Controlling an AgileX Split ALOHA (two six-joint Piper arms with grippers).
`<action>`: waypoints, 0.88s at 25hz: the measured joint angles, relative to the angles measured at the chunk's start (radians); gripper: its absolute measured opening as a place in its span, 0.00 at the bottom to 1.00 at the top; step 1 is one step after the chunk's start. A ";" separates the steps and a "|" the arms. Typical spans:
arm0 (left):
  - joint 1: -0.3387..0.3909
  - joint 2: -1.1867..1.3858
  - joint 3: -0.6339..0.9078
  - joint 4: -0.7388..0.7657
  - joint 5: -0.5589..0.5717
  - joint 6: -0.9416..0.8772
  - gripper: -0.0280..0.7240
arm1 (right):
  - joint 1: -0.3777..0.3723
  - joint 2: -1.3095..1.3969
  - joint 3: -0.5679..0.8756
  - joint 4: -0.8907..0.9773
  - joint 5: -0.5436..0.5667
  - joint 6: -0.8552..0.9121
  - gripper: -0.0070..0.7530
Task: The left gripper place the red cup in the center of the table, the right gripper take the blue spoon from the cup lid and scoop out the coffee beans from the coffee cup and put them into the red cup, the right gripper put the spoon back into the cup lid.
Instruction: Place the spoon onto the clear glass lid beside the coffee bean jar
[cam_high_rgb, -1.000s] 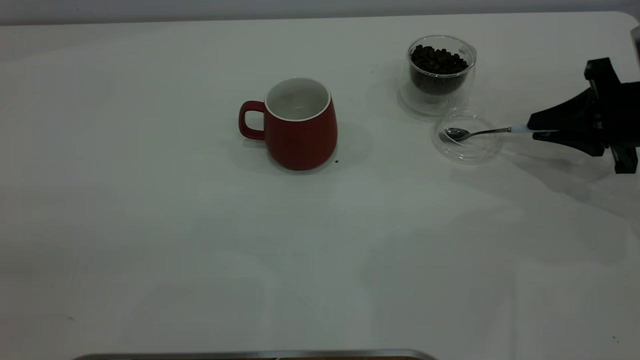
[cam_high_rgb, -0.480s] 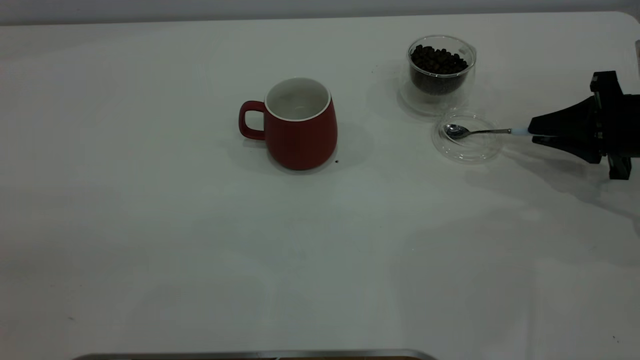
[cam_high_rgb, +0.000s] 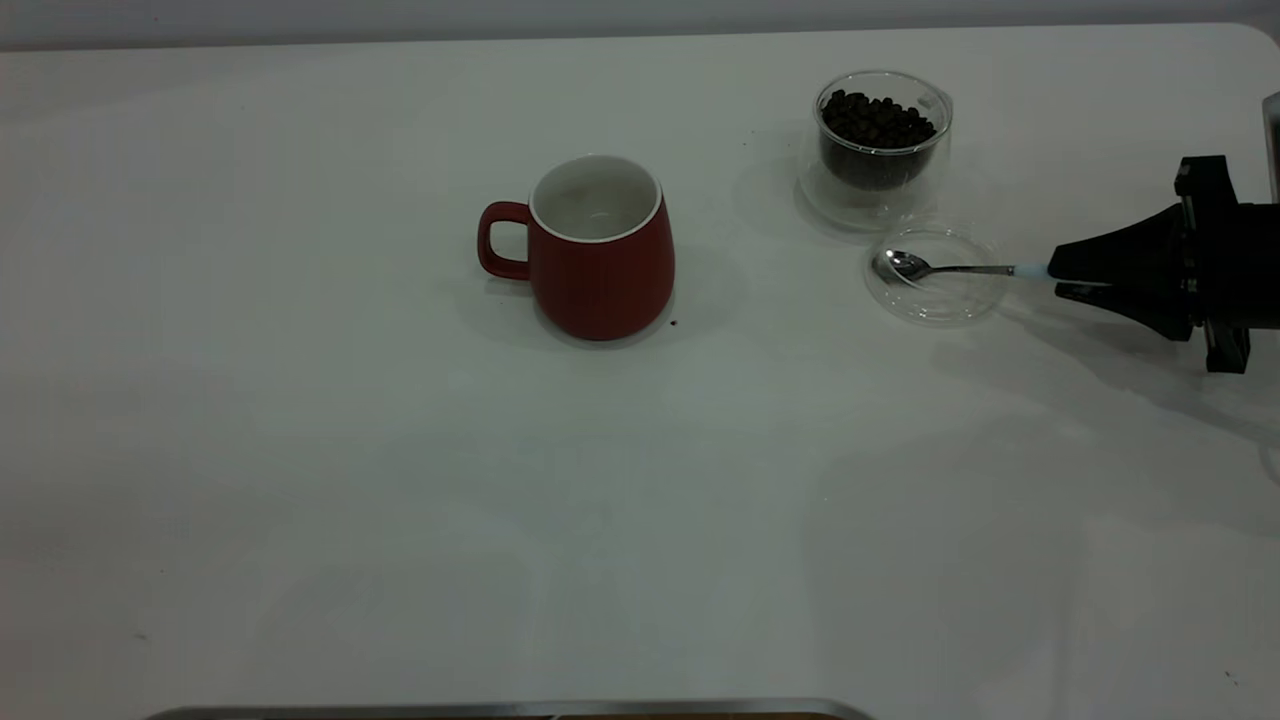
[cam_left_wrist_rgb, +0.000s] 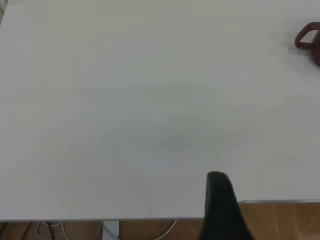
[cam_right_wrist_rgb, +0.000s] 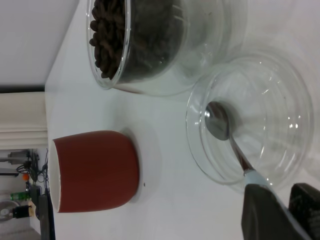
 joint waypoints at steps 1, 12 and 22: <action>0.000 0.000 0.000 0.000 0.000 0.000 0.75 | 0.000 0.000 0.000 0.000 -0.002 0.000 0.24; 0.000 0.000 0.000 0.000 0.000 0.000 0.75 | 0.000 0.000 0.000 0.000 -0.011 0.084 0.58; 0.000 0.000 0.000 0.000 0.000 0.000 0.75 | -0.001 -0.036 0.000 -0.112 -0.167 0.290 0.74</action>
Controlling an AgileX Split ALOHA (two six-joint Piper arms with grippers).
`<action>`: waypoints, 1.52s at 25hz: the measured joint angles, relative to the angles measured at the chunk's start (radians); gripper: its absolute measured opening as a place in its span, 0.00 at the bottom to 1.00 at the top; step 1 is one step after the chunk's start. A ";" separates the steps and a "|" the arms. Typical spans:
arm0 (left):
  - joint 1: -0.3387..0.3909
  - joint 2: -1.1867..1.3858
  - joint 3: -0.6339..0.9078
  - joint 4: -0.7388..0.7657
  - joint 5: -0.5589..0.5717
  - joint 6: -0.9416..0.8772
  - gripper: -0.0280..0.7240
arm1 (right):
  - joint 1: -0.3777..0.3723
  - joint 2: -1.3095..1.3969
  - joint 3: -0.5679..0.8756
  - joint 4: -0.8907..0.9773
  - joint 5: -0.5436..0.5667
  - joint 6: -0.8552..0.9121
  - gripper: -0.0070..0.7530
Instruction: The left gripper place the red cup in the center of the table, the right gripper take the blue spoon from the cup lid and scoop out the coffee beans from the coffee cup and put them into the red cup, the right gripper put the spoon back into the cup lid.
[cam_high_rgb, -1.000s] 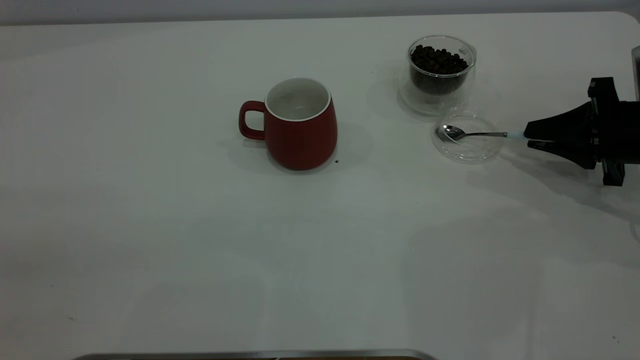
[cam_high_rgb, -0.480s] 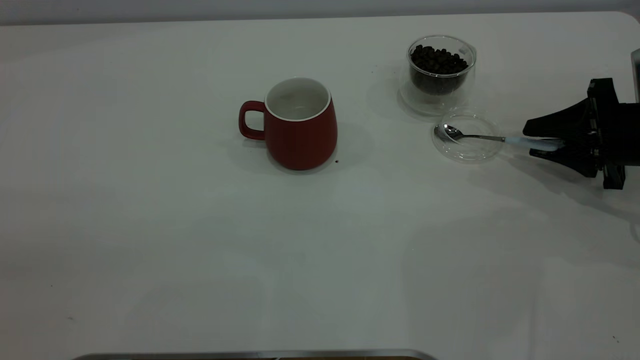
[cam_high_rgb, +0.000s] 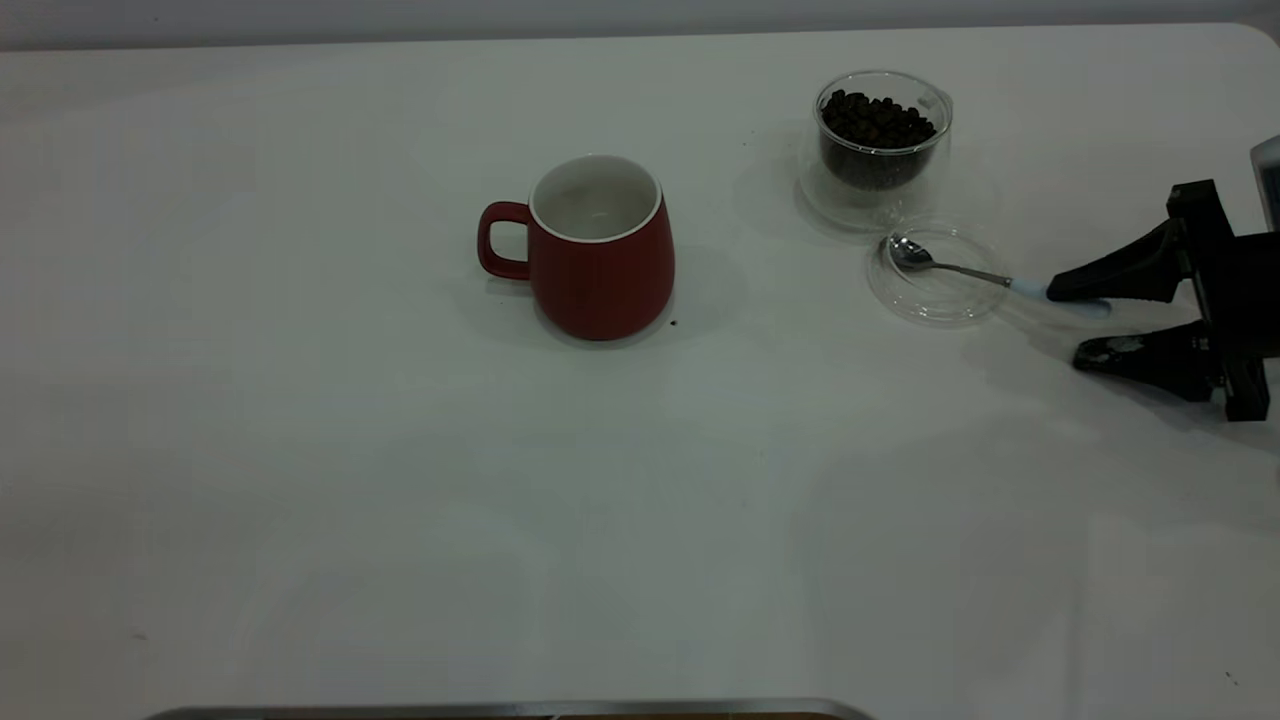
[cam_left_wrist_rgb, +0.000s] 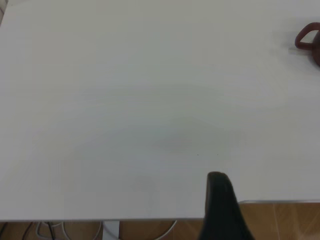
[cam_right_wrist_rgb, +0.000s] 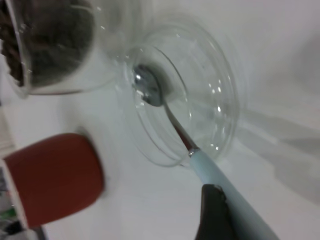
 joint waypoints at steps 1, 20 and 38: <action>0.000 0.000 0.000 0.000 0.000 0.000 0.75 | 0.000 -0.016 0.000 -0.018 -0.021 0.015 0.74; 0.000 0.000 0.000 0.000 0.000 0.000 0.75 | 0.034 -0.664 0.011 -0.761 -0.144 0.639 0.75; 0.000 0.000 0.000 0.000 0.000 0.000 0.75 | 0.221 -1.669 0.020 -1.063 0.254 0.731 0.74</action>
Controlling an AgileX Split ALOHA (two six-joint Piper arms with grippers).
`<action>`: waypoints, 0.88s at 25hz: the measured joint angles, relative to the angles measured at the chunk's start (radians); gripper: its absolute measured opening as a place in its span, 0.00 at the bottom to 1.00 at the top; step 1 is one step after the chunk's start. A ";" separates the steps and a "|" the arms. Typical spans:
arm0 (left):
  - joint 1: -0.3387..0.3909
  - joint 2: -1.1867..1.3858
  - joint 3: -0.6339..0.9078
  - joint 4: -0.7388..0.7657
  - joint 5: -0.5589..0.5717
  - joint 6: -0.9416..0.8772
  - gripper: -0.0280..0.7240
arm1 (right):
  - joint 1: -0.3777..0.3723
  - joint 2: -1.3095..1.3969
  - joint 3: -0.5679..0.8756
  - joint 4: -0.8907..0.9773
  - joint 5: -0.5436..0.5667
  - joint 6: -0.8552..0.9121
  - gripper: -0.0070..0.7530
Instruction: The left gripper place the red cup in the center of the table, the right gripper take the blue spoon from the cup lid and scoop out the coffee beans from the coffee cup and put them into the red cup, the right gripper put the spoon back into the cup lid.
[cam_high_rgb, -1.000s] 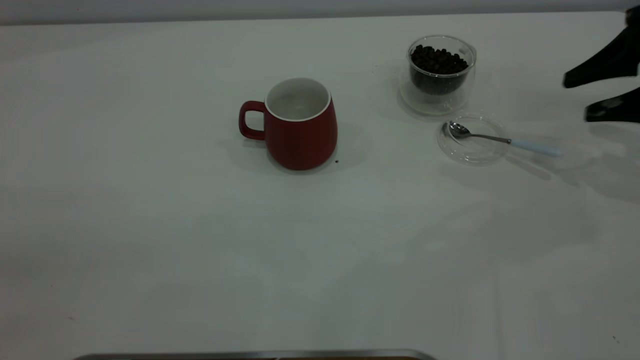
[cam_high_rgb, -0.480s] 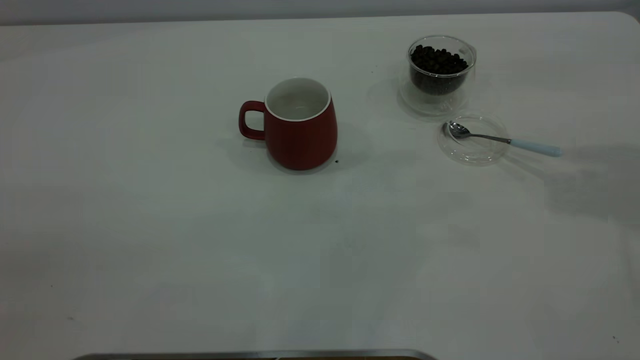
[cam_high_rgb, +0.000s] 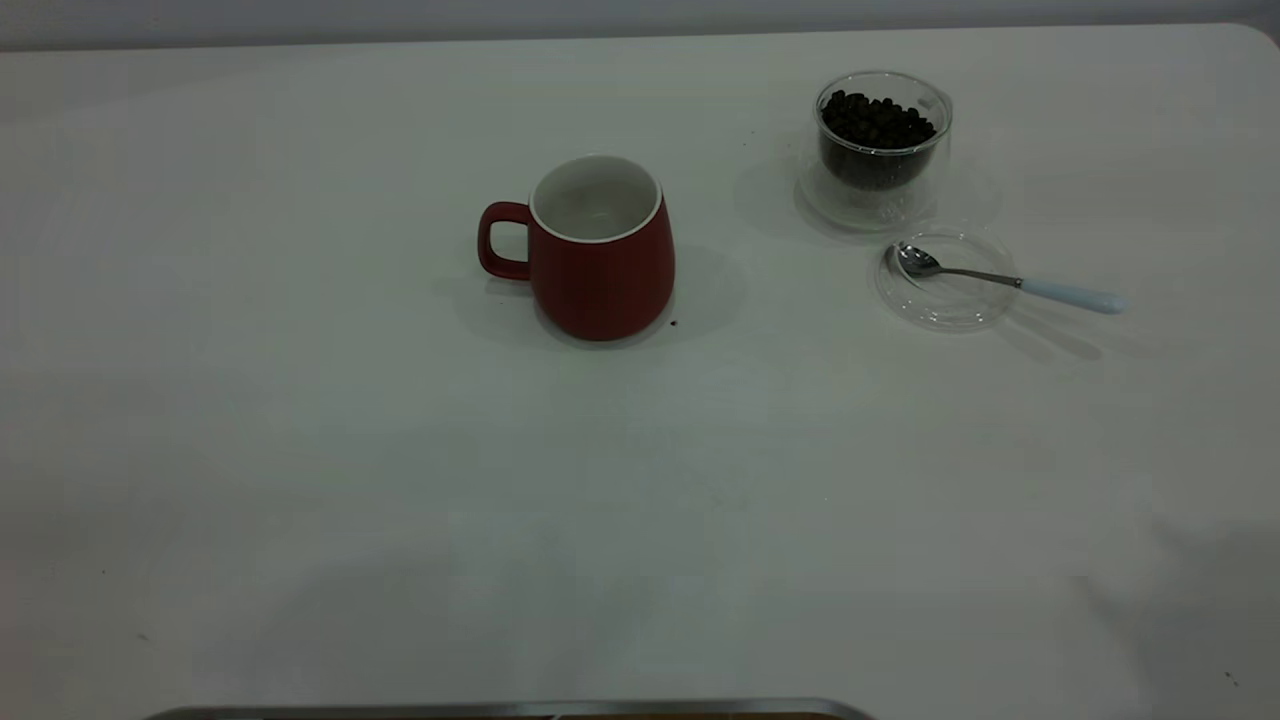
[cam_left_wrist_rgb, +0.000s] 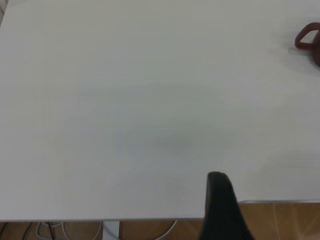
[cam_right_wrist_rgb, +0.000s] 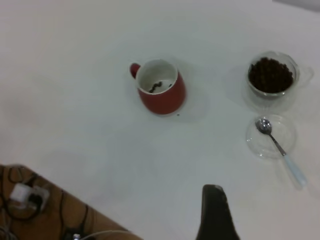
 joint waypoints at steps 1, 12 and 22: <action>0.000 0.000 0.000 0.000 0.000 0.000 0.75 | 0.000 -0.024 0.000 -0.002 0.007 0.006 0.74; 0.000 0.000 0.000 0.000 0.000 0.000 0.75 | 0.000 -0.301 0.121 -0.264 0.112 0.263 0.74; 0.000 0.000 0.000 0.000 0.000 0.000 0.75 | 0.000 -0.781 0.325 -0.367 0.110 0.294 0.74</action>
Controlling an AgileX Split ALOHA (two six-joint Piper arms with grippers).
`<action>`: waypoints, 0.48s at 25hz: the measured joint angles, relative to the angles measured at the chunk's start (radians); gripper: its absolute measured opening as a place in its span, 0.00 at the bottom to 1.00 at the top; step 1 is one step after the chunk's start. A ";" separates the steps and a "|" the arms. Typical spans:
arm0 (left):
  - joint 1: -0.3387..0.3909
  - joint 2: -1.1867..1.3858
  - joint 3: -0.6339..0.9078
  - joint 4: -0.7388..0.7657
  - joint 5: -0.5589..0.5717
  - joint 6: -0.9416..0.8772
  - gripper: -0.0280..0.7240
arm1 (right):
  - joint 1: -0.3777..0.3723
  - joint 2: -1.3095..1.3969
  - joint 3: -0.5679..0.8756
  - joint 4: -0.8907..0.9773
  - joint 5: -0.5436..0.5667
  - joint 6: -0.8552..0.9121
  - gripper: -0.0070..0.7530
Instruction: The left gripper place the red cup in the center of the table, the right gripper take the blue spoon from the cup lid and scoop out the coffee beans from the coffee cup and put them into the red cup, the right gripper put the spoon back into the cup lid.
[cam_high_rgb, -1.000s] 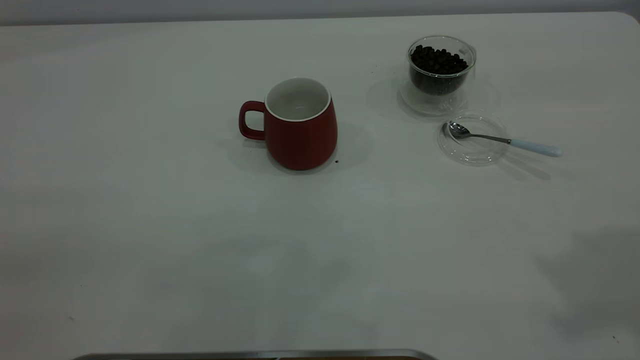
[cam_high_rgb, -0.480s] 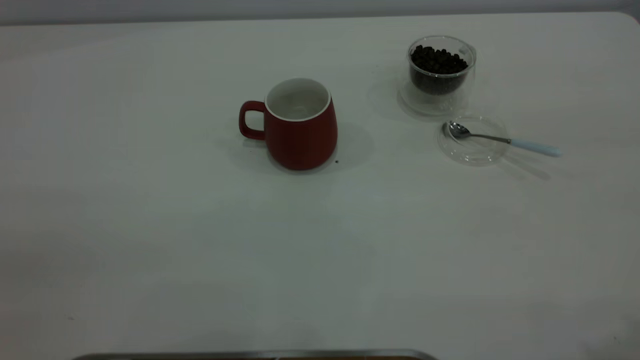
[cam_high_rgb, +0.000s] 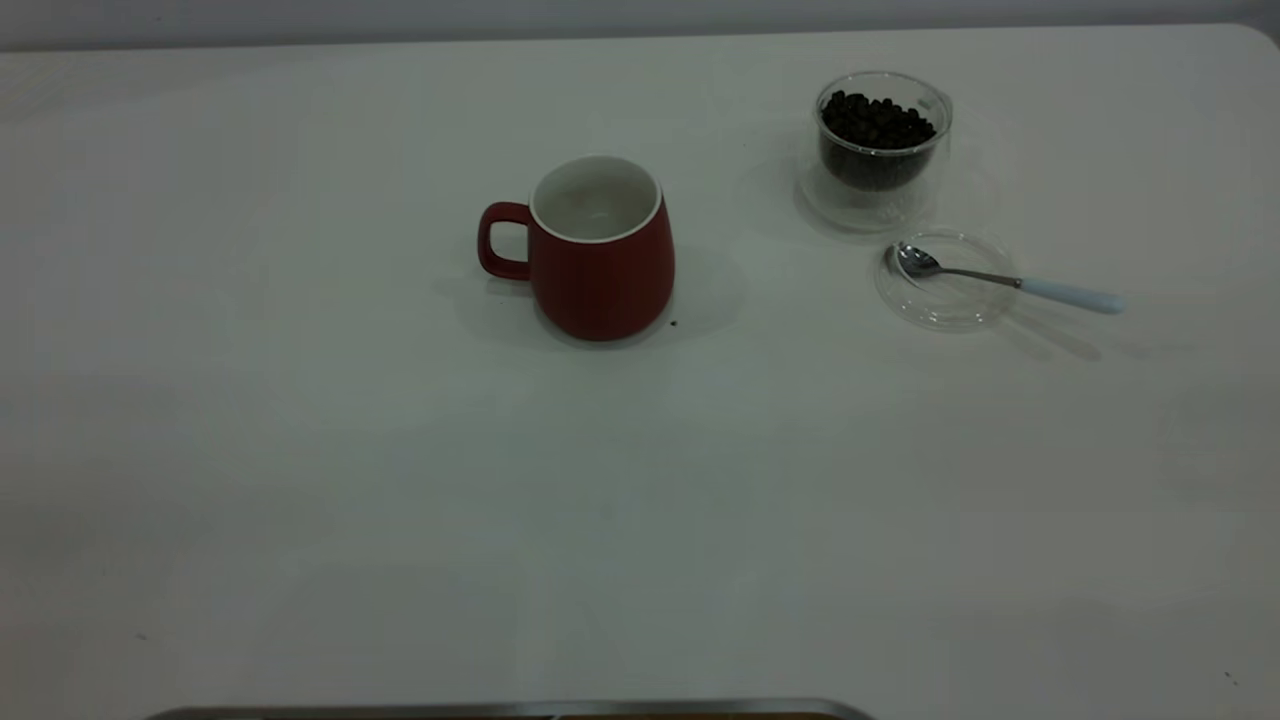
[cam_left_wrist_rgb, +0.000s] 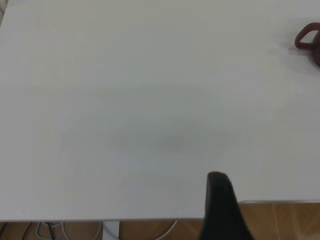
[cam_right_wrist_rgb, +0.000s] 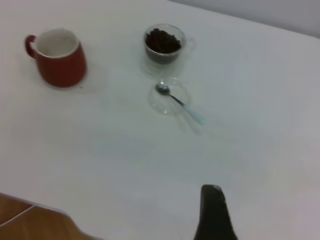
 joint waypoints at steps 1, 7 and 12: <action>0.000 0.000 0.000 0.000 0.000 0.000 0.75 | 0.000 -0.032 0.027 -0.016 -0.003 0.008 0.74; 0.000 0.000 0.000 0.000 0.000 0.000 0.75 | 0.009 -0.102 0.156 -0.102 -0.051 0.090 0.73; 0.000 0.000 0.000 0.000 0.000 0.000 0.75 | 0.052 -0.102 0.162 -0.158 -0.064 0.184 0.73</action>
